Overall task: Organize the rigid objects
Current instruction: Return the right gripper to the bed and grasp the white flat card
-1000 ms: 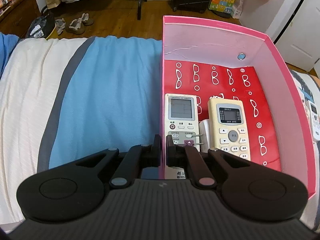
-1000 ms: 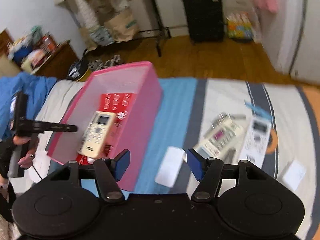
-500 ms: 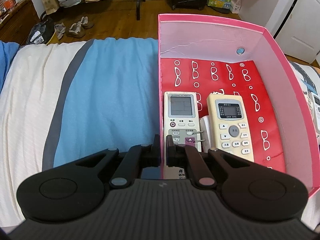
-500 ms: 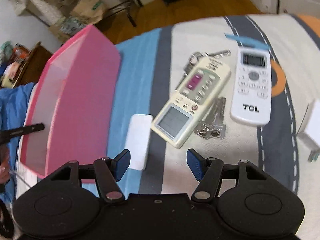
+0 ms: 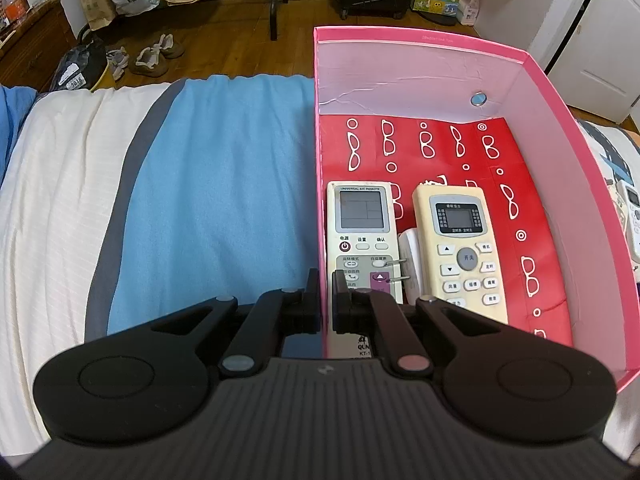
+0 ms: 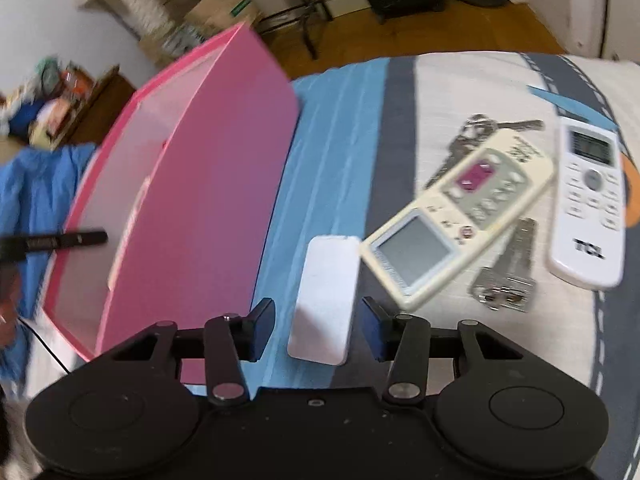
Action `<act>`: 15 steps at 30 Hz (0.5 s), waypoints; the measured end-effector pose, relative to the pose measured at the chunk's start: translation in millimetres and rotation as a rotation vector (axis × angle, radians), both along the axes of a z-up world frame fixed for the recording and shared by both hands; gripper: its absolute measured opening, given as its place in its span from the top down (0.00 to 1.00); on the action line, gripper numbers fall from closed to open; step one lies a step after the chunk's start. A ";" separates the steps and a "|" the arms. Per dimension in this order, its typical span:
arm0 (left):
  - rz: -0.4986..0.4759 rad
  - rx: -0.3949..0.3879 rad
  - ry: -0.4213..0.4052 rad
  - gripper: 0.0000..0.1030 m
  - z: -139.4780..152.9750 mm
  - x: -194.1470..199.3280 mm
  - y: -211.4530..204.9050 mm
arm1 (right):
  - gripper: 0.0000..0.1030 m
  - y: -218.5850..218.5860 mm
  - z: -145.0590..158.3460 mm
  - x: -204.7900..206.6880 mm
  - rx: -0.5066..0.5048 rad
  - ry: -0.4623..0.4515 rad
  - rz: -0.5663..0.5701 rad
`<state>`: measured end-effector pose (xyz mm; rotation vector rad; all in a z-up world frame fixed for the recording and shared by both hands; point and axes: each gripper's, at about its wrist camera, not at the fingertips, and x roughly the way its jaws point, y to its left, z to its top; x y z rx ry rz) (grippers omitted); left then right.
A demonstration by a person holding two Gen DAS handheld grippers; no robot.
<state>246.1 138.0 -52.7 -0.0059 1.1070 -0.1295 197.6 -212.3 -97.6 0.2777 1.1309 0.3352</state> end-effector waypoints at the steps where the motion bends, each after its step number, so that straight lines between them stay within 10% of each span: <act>1: -0.001 0.001 0.000 0.96 0.1 0.1 0.1 | 0.49 6.4 -4.6 1.2 -0.030 -0.010 0.017; 8: 0.003 -0.004 0.002 0.96 0.8 0.4 -0.3 | 0.58 22.1 -3.9 0.1 -0.131 -0.051 0.056; 10: 0.004 -0.005 0.003 0.96 0.8 0.4 -0.3 | 0.86 19.1 4.4 -3.2 -0.117 -0.064 0.048; 15: 0.004 -0.006 0.003 0.96 0.6 -0.1 -0.2 | 0.88 13.5 12.8 -5.8 -0.106 -0.039 0.071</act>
